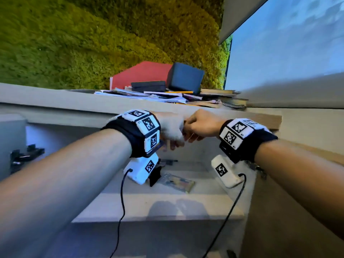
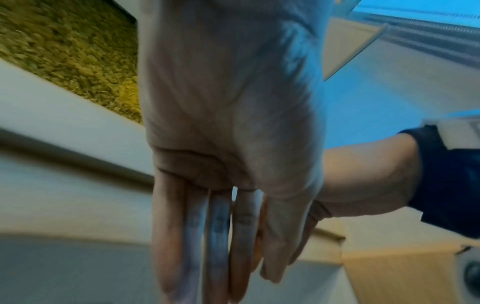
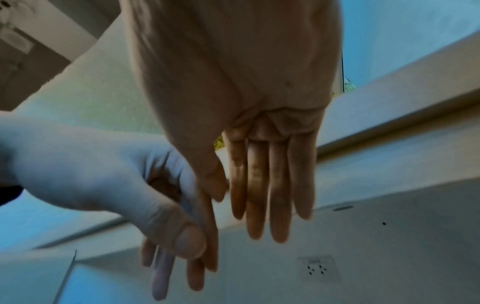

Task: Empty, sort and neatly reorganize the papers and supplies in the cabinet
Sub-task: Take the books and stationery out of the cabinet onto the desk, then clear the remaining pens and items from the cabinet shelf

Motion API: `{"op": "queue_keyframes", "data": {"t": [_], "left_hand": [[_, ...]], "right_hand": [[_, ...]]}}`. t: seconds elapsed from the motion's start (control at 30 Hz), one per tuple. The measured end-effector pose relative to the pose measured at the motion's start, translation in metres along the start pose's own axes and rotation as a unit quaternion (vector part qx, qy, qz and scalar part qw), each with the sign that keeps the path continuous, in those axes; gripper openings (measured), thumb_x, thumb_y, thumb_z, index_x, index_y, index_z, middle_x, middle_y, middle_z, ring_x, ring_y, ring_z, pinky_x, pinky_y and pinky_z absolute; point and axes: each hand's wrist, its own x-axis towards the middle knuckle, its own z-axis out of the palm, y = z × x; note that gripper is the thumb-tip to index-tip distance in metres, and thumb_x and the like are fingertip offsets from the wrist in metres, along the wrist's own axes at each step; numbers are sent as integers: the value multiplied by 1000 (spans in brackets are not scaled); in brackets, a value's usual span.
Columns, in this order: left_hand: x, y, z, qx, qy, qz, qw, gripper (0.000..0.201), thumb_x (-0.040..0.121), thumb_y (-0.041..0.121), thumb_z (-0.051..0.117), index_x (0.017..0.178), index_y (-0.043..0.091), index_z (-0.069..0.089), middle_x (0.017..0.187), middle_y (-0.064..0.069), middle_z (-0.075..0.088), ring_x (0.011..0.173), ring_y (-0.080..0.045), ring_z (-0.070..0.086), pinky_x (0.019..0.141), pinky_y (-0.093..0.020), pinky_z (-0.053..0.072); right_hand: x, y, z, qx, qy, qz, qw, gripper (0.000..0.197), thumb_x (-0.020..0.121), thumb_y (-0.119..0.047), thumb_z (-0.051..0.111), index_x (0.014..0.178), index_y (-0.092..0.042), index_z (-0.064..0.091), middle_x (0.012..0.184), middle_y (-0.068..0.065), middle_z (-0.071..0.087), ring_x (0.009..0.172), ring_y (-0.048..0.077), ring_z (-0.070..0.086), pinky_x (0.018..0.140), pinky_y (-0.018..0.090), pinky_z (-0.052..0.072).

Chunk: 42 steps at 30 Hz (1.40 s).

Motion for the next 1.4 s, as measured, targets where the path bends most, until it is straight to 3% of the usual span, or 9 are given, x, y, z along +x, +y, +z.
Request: {"op": "queue_keyframes", "data": {"t": [0.1, 0.23, 0.43, 0.6, 0.73, 0.87, 1.0, 1.23, 1.4], "left_hand": [[7, -29, 19, 39, -7, -26, 999, 22, 91, 17, 67, 92, -5, 72, 89, -13, 74, 44, -9, 62, 51, -24, 54], [19, -66, 39, 78, -13, -63, 995, 19, 90, 21, 64, 95, 6, 76, 93, -7, 76, 69, -17, 68, 64, -28, 56], [55, -127, 79, 58, -9, -137, 989, 19, 85, 28, 70, 92, 11, 75, 66, 2, 64, 65, -17, 63, 65, -24, 50], [113, -174, 126, 69, -21, -186, 980, 16, 86, 38, 67, 88, 27, 55, 105, -4, 63, 99, -28, 63, 78, -31, 51], [155, -196, 169, 66, -12, -186, 980, 42, 91, 37, 61, 127, 16, 50, 112, -10, 61, 96, -32, 63, 72, -32, 46], [195, -205, 204, 114, -2, -254, 960, 58, 90, 43, 61, 133, 13, 38, 123, -19, 53, 108, -36, 56, 89, -46, 44], [210, -217, 219, 117, 15, -290, 950, 56, 93, 35, 58, 140, 18, 33, 129, -18, 48, 115, -37, 53, 93, -44, 38], [196, -233, 208, 72, 15, -295, 953, 45, 100, 22, 49, 139, 5, 39, 138, -19, 42, 123, -38, 46, 98, -43, 43], [167, -230, 191, 112, -4, -247, 963, 50, 98, 40, 50, 135, 6, 45, 129, -19, 42, 111, -40, 50, 83, -41, 45]], "right_hand": [[8, 16, 21, -78, -83, 17, 993, 22, 91, -28, 61, 97, -9, 71, 96, 4, 73, 91, 19, 70, 73, 31, 53], [25, 42, 50, -179, -84, 10, 980, 31, 88, -40, 65, 98, -13, 74, 93, 4, 71, 90, 23, 64, 78, 32, 50], [66, 107, 108, -201, -121, 42, 971, 32, 88, -40, 65, 105, -14, 73, 108, 4, 71, 98, 22, 64, 81, 28, 49], [124, 173, 171, -182, -159, 108, 964, 52, 90, -43, 59, 134, -17, 49, 139, 8, 47, 122, 27, 51, 97, 31, 44], [151, 215, 209, -144, -165, 141, 966, 64, 89, -41, 61, 143, -17, 36, 140, 17, 37, 122, 36, 48, 97, 38, 45], [171, 251, 237, -150, -146, 169, 963, 74, 89, -44, 58, 150, -21, 23, 145, 20, 29, 129, 39, 38, 101, 44, 41], [190, 272, 247, -117, -167, 204, 958, 93, 85, -49, 65, 152, -14, 11, 150, 20, 28, 135, 36, 35, 105, 41, 38], [192, 271, 238, -96, -192, 239, 947, 90, 71, -65, 70, 136, -9, 41, 136, 12, 49, 116, 26, 53, 91, 28, 46], [180, 246, 231, -87, -210, 246, 942, 73, 77, -46, 76, 129, -2, 50, 129, 11, 56, 106, 21, 57, 75, 21, 41]]}}
